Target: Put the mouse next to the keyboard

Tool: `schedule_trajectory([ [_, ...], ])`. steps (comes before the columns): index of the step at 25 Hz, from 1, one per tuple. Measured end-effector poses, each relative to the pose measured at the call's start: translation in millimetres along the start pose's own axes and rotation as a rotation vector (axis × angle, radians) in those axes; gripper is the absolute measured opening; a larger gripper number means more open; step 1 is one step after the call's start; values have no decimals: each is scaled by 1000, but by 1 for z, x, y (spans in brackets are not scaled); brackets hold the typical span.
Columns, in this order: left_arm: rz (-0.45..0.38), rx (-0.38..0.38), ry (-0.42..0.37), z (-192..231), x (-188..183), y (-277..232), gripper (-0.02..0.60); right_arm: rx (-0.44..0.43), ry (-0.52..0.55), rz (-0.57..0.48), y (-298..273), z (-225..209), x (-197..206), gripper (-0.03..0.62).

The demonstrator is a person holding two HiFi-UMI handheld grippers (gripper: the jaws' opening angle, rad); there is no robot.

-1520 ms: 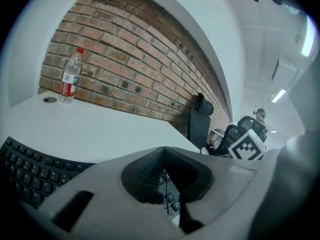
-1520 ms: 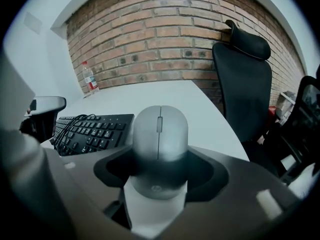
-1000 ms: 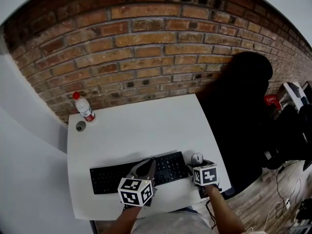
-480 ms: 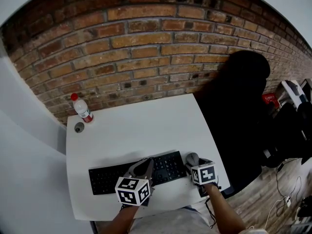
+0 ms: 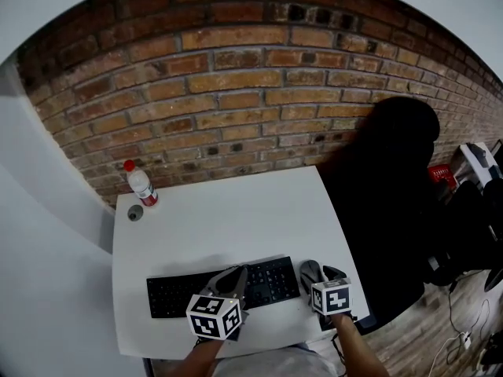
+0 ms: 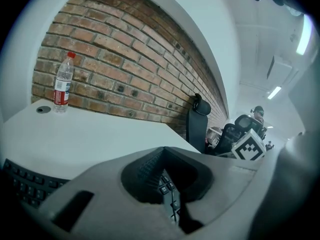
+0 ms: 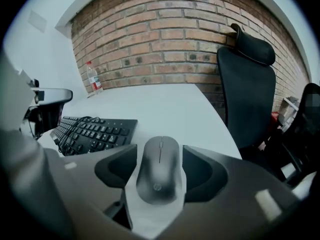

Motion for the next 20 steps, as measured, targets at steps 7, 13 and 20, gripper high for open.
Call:
schedule_trajectory([
  [7,-31,-18,-24,-18,-19,-3,-8,-127,30,-189,39,20,-55,188],
  [13,-65,-60,-82,-39,-37,-3,-8,-229,79,-336,80,43,-93,111],
  [20,-109,-115,-107,-57,-45,3,-8,-327,95,-430,110,54,-107,35],
])
Point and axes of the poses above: the fingertips, and each gripper's own axes: y backward along the fingers, z to its left, x out of its underside, the point moved 2 cm from there along y, backward along the fingers, and after that the axes turned 13 degrees about x, right-handed, at the moved point
